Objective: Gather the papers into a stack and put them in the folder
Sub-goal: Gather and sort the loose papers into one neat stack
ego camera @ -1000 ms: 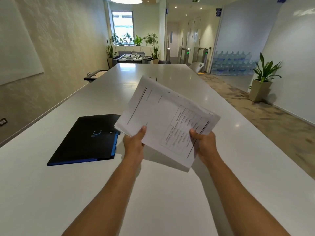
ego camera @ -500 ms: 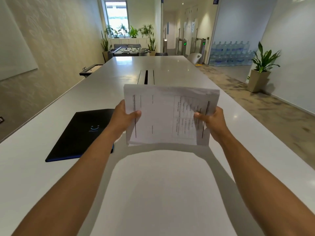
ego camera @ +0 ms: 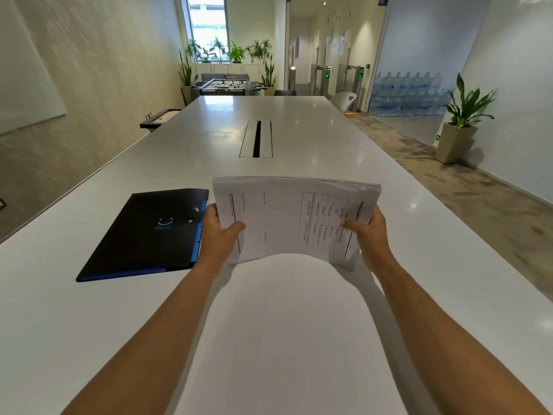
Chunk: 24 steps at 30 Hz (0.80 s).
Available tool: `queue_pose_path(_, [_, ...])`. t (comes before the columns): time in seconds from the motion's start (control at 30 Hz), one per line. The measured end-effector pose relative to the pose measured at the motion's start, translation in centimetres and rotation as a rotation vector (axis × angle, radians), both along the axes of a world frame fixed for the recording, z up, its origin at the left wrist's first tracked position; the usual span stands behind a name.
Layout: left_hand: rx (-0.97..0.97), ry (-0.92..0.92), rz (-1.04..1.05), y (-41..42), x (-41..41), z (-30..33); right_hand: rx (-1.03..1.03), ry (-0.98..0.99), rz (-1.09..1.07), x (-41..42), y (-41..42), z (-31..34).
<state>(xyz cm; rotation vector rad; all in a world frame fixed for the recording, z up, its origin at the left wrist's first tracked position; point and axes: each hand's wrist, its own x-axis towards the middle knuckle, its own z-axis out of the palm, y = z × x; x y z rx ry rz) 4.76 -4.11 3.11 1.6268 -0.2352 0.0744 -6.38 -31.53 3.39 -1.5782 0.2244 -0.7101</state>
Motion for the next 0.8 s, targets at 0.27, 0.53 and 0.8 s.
queue_pose_path(0.27, [-0.051,0.004,-0.003,-0.9,0.2,0.2,0.012,-0.003,-0.047,0.3,0.0,-0.4])
queue_pose_path(0.53, [-0.028,-0.01,-0.053,-1.1,0.7,0.3,0.006,0.046,-0.014,0.5,0.1,-0.3])
queue_pose_path(0.8, [-0.028,-0.004,-0.019,-1.3,0.7,0.3,0.004,0.04,-0.016,0.9,0.0,0.0])
